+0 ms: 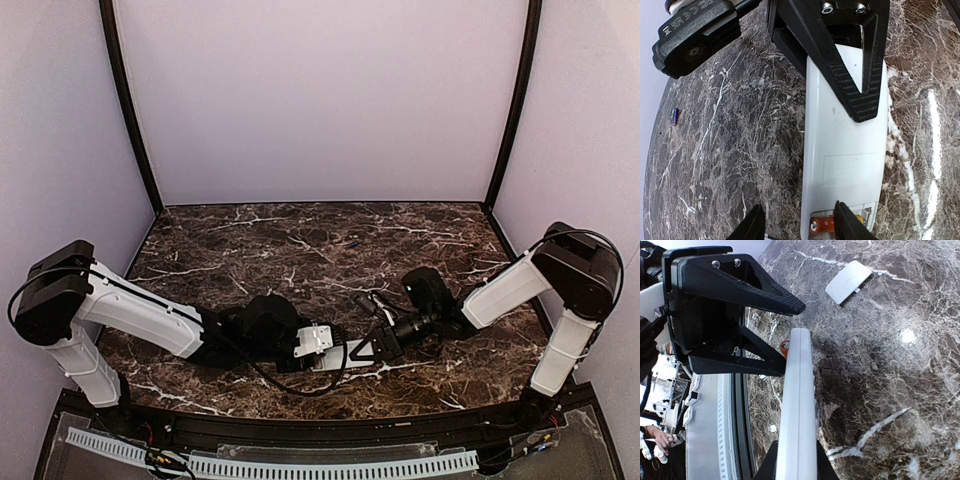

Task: Load the batteries into the remote control
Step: Load the battery into the battery compartment.

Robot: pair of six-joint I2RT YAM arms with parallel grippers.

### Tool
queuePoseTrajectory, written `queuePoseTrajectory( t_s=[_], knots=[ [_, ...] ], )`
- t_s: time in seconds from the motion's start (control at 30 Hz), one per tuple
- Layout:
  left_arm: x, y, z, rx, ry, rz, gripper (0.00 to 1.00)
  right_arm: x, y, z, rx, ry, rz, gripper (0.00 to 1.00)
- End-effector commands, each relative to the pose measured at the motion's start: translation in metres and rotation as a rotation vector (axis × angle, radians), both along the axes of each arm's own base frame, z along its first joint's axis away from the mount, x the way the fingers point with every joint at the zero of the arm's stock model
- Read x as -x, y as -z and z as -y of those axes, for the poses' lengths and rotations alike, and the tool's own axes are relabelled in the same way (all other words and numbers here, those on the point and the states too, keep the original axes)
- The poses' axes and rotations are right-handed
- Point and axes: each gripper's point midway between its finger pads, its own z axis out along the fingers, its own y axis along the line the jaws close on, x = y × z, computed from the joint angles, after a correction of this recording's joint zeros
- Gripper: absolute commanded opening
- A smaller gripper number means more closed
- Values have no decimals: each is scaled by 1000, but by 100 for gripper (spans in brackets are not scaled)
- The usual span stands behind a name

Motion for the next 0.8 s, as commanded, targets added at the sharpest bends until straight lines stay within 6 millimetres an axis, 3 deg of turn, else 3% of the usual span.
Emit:
queuePoseTrajectory(
  t_s=[0.0,0.43,0.53,0.77],
  knots=[
    [-2,-3,-4,-15,-22,9,46,1,4,-2,19,5,7,0],
    [8,-20,-9,38,21,23,43,1,5,-2,22,5,7,0],
    [13,-26,-8,68,46,21,37,1,6,-2,23,4,6,0],
    [22,-19,-6,50,103,-4,30,1,6,-2,24,4,6,0]
  ],
)
